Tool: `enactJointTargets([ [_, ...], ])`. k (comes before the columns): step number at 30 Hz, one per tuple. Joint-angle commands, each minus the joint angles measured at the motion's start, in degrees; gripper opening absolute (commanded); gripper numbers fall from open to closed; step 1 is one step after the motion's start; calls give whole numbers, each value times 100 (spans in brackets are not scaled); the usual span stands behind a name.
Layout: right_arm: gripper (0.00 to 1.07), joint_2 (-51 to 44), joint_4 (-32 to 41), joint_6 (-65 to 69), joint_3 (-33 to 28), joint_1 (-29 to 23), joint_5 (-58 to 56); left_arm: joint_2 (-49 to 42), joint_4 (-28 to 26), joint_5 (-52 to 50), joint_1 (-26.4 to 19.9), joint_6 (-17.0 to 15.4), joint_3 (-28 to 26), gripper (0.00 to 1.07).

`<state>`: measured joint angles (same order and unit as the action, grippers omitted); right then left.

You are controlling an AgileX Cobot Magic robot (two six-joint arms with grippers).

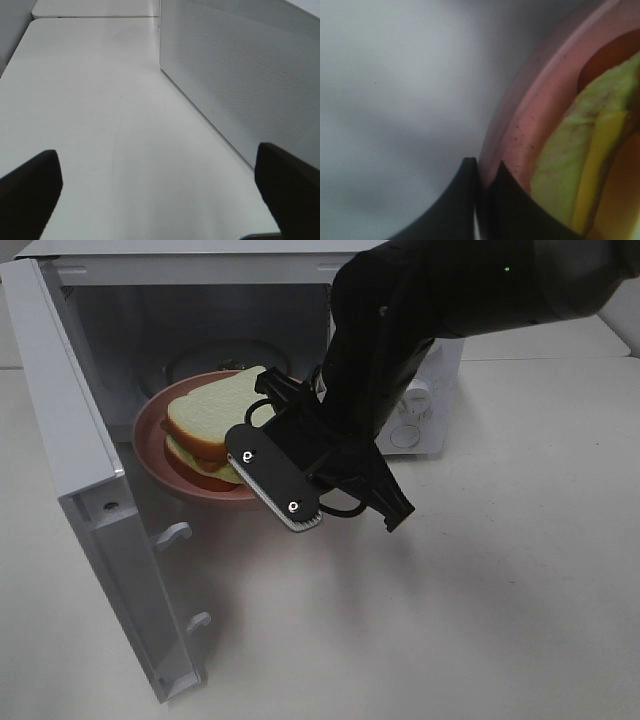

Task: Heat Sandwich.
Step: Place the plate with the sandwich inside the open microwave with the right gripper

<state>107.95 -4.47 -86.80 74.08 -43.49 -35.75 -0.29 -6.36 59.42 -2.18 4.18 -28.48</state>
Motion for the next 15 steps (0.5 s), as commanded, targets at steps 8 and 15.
enactJointTargets([
  [8, 1, 476, -155, 218, 922, 29, -390, -149, -17, -46, 46, -17, 23, 101],
  [15, 1, 733, -143, 292, 1404, 29, -539, -149, -17, -46, 46, -17, 23, 101],
])
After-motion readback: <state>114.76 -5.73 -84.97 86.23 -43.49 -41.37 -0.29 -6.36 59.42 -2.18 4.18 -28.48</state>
